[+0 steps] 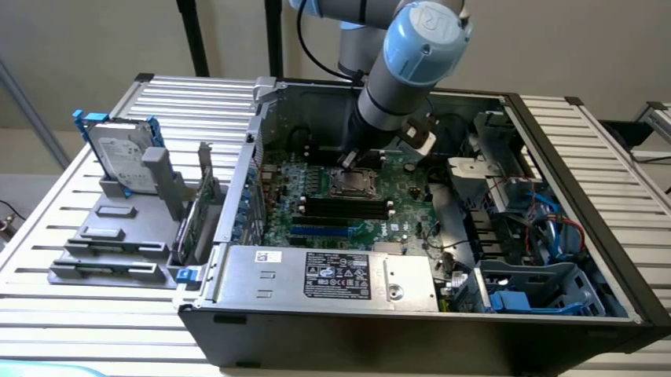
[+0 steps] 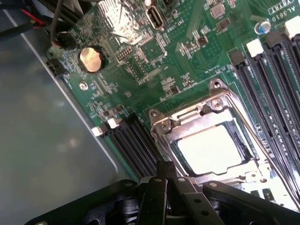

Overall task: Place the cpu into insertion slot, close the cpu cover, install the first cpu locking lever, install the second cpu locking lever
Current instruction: 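Install the first cpu locking lever, then install the second cpu locking lever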

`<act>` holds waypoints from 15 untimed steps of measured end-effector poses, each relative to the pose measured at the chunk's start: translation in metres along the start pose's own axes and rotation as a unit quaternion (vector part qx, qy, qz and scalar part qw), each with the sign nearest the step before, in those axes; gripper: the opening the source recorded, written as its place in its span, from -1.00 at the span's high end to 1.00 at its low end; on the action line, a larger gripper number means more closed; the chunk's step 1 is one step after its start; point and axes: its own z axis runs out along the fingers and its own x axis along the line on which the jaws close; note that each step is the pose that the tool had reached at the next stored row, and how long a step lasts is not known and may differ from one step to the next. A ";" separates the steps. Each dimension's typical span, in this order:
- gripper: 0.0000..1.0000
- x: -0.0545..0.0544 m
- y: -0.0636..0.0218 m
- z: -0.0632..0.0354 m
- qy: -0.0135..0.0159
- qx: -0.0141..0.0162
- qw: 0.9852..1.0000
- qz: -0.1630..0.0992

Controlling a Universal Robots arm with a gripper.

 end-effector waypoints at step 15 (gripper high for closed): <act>0.79 -0.001 -0.0017 -0.0014 0.001 0.001 1.000 0.000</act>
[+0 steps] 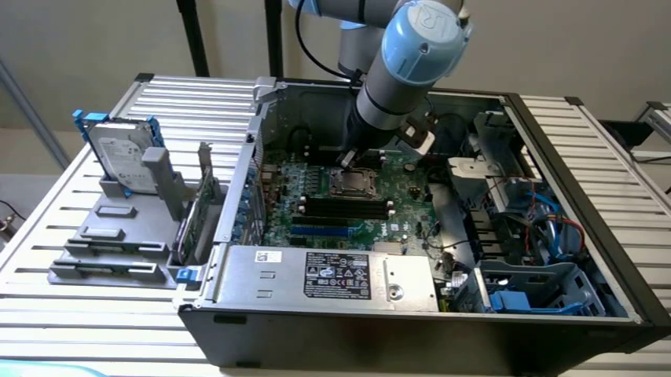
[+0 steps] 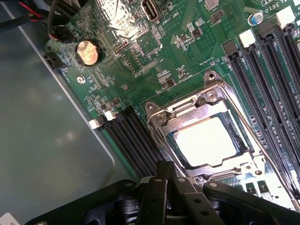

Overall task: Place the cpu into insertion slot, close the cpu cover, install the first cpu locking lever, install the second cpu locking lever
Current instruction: 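Install the second cpu locking lever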

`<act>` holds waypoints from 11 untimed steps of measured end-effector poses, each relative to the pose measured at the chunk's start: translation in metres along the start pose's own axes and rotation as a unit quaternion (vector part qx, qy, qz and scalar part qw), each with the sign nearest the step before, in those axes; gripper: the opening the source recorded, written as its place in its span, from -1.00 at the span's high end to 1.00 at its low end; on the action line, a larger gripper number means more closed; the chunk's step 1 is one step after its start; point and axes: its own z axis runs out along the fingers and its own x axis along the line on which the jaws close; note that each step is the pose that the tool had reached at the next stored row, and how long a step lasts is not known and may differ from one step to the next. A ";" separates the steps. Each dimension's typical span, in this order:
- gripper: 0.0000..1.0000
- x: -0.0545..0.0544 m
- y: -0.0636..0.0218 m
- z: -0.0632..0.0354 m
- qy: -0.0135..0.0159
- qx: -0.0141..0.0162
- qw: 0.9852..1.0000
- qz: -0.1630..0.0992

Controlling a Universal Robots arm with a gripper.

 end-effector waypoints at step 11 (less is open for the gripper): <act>0.79 -0.009 0.0025 -0.0186 -0.001 0.003 1.000 0.001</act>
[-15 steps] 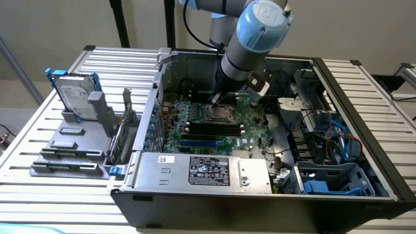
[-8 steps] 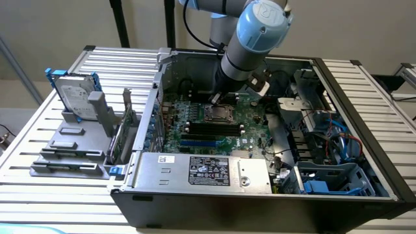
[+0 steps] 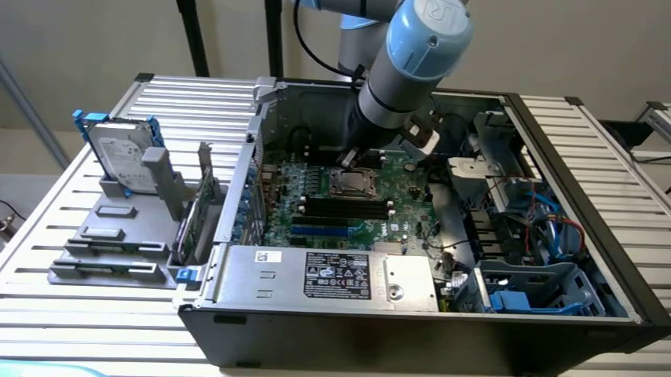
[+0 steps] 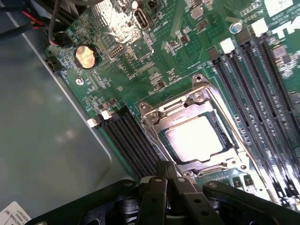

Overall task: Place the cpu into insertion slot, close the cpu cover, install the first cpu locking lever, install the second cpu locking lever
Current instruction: 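Install the second cpu locking lever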

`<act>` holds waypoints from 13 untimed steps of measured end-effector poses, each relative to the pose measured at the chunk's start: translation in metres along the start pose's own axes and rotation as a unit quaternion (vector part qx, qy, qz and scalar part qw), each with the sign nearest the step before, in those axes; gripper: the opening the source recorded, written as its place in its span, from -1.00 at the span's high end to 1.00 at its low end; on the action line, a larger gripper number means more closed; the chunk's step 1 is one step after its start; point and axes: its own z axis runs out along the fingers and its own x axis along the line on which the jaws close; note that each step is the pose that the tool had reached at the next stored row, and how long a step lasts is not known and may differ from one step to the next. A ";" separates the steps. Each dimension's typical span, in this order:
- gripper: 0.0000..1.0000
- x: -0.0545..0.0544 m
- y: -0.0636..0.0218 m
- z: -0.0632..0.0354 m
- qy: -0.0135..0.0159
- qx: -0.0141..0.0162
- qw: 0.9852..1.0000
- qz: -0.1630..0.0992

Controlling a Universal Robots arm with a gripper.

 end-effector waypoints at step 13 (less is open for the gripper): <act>0.79 -0.025 0.0068 -0.0196 -0.001 0.000 1.000 0.000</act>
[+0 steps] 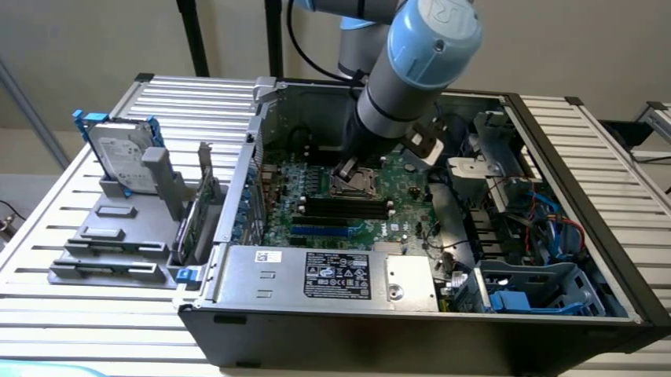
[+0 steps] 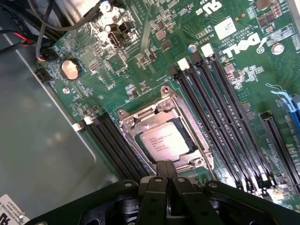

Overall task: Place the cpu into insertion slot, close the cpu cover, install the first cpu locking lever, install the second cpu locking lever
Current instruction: 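Install the second cpu locking lever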

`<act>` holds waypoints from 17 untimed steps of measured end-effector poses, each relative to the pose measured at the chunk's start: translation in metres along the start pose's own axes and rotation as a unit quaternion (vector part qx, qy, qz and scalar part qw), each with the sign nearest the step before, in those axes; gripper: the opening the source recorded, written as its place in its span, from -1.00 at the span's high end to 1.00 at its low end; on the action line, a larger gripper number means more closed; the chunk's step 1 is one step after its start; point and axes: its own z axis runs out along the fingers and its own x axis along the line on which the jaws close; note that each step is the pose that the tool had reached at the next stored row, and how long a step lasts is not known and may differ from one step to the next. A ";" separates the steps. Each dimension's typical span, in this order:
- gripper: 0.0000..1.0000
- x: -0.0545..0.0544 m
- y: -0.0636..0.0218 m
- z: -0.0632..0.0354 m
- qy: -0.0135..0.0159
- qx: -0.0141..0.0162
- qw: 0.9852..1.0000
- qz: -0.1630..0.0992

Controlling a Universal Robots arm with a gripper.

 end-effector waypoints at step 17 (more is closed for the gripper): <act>0.79 -0.029 0.0031 -0.0253 -0.001 0.001 1.000 0.001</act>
